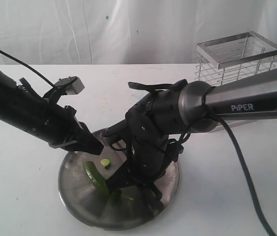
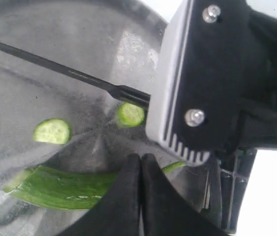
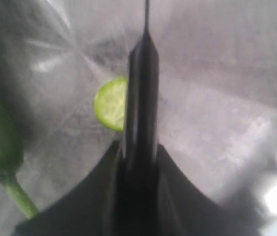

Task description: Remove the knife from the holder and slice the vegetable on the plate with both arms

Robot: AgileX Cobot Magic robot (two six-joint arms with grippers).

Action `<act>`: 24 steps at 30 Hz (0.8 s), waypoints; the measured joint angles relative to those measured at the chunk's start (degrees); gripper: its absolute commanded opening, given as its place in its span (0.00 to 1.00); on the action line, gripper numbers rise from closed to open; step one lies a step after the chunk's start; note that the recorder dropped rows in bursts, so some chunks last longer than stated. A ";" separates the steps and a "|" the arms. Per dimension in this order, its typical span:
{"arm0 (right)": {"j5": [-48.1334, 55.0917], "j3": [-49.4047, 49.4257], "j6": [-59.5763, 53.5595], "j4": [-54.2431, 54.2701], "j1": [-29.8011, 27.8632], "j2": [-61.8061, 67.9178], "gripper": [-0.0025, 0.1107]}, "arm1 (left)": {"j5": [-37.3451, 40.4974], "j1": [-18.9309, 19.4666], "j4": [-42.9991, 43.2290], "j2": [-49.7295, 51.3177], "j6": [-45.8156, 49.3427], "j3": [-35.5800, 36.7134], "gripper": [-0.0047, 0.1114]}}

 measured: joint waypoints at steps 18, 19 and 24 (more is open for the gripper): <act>-7.35 1.72 0.44 0.16 -0.24 -16.80 0.21 | -9.41 0.00 -0.42 -22.09 -0.97 7.33 0.04; -8.57 3.08 1.07 0.16 0.01 -19.61 0.08 | -10.25 0.00 -0.84 -24.38 -0.97 8.58 0.04; -20.04 14.84 4.62 -0.05 4.48 -37.50 0.02 | -14.36 0.00 -4.24 -42.26 -1.01 18.03 0.04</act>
